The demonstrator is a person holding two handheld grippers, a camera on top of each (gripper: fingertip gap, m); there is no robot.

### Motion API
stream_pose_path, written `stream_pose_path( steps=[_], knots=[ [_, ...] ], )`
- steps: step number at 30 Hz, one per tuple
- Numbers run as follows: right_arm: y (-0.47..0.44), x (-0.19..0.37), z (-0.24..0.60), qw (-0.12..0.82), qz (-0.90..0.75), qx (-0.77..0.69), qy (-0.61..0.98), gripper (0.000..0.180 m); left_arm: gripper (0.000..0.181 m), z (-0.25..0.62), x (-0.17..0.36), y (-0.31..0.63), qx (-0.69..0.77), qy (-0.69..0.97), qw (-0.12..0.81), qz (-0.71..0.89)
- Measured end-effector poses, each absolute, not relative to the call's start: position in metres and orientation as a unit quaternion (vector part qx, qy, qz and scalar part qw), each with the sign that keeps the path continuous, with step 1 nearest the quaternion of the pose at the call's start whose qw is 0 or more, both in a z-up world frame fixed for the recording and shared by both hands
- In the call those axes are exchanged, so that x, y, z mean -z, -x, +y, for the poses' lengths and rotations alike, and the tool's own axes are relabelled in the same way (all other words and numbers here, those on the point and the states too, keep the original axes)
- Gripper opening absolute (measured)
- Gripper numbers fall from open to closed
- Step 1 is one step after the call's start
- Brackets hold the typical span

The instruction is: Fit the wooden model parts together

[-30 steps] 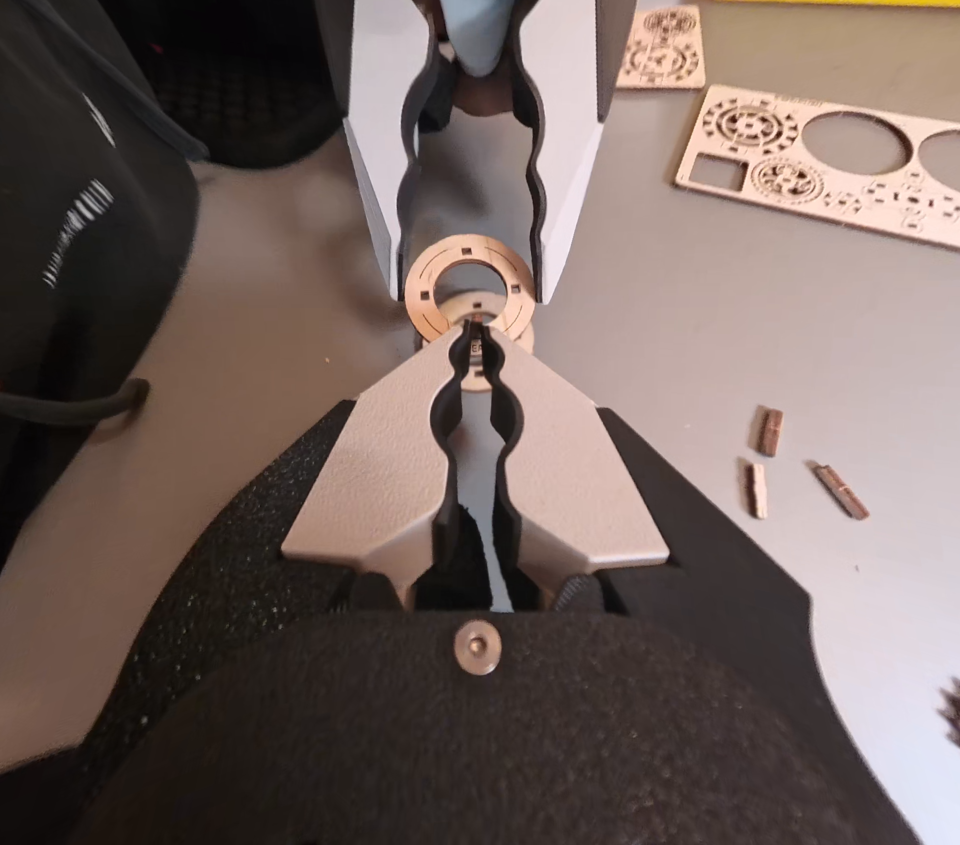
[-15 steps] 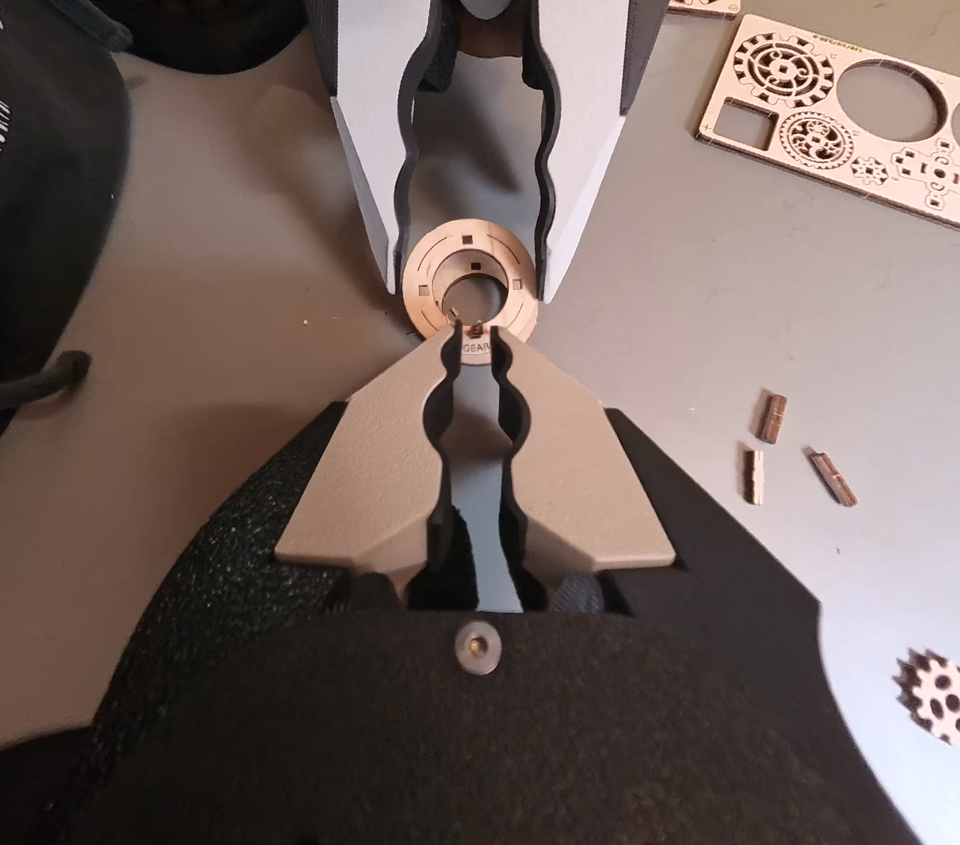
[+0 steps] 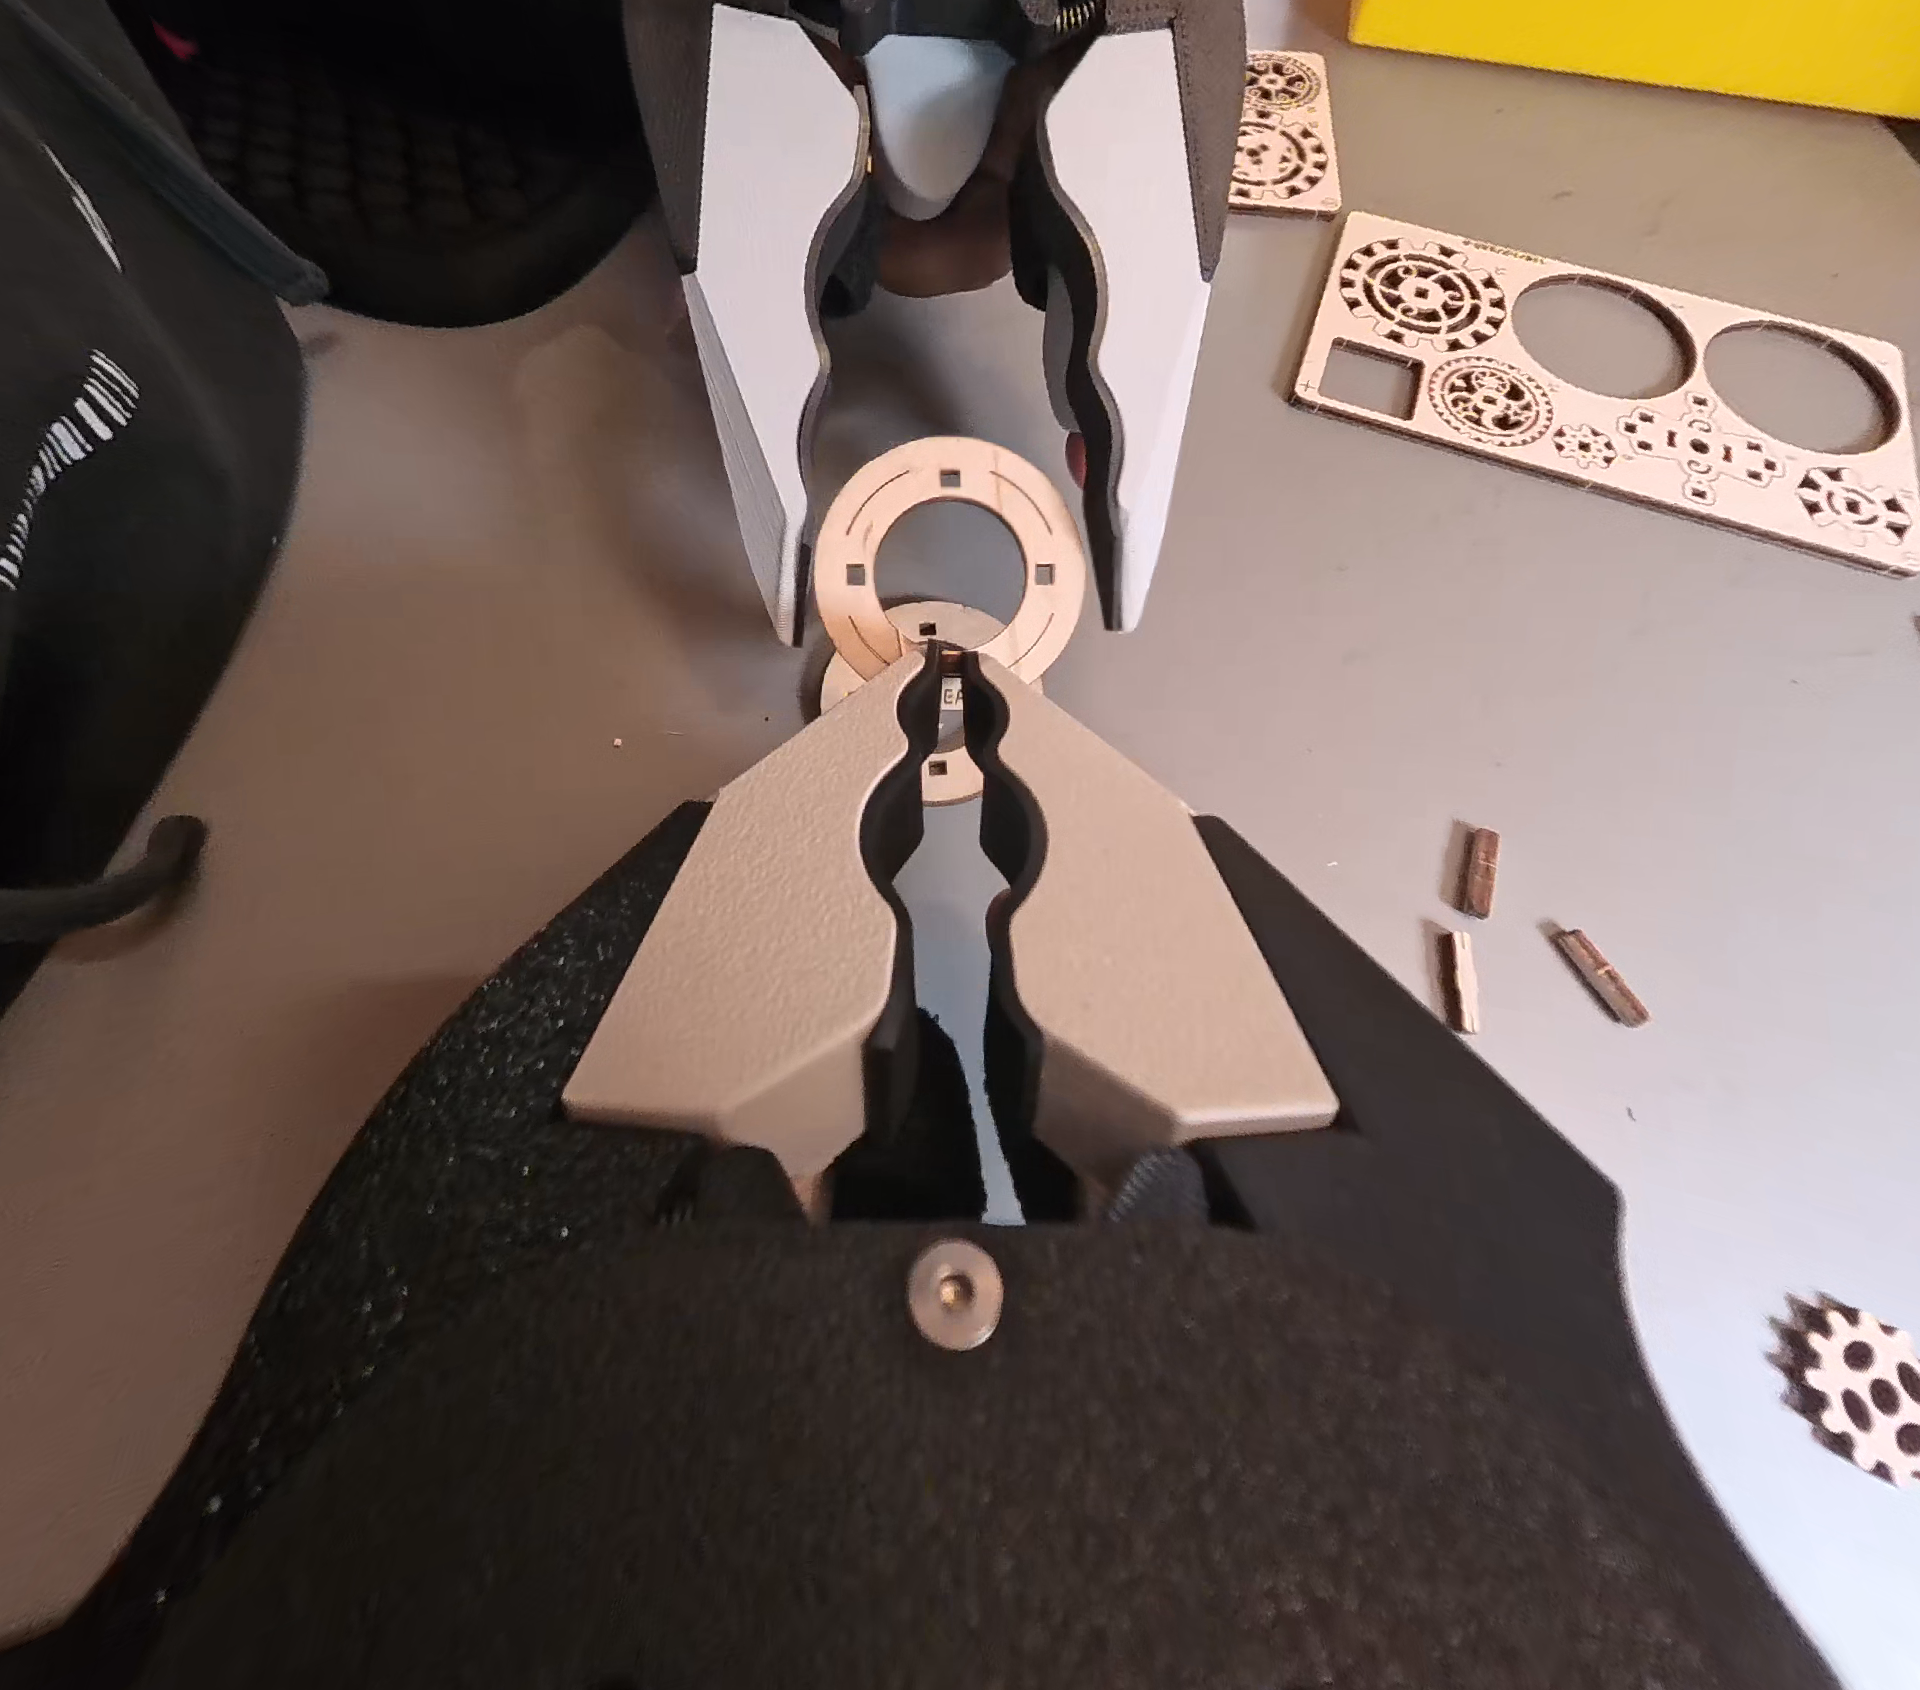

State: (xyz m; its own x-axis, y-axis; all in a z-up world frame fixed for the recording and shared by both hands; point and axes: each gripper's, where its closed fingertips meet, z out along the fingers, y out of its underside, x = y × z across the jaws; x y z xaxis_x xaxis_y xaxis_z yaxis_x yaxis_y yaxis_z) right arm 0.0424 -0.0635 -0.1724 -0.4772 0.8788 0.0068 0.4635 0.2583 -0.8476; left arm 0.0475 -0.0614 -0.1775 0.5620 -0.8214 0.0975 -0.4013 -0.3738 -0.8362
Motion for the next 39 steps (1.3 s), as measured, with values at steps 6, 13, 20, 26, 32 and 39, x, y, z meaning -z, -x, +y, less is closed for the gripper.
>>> stream_pose_path(
  steps=[6,13,20,26,32,39],
  knots=[
    [-0.044,0.172,-0.067,0.245,-0.75,-0.424,0.446,0.001,0.059,-0.065,0.184,-0.05,0.212,0.78,0.389,0.441],
    [-0.045,0.169,-0.065,0.229,-0.74,-0.442,0.452,0.001,0.059,-0.064,0.19,-0.05,0.206,0.789,0.367,0.449],
    [-0.047,0.155,-0.063,0.241,-0.729,-0.463,0.442,0.0,0.059,-0.062,0.183,-0.054,0.232,0.792,0.361,0.434],
    [-0.045,0.161,-0.066,0.246,-0.74,-0.444,0.441,0.001,0.058,-0.064,0.183,-0.052,0.228,0.792,0.37,0.429],
    [-0.043,0.154,-0.064,0.262,-0.72,-0.471,0.437,0.001,0.058,-0.062,0.168,-0.051,0.255,0.779,0.415,0.394],
    [-0.041,0.165,-0.065,0.253,-0.72,-0.465,0.448,0.001,0.058,-0.061,0.18,-0.049,0.21,0.797,0.384,0.416]
  ],
)
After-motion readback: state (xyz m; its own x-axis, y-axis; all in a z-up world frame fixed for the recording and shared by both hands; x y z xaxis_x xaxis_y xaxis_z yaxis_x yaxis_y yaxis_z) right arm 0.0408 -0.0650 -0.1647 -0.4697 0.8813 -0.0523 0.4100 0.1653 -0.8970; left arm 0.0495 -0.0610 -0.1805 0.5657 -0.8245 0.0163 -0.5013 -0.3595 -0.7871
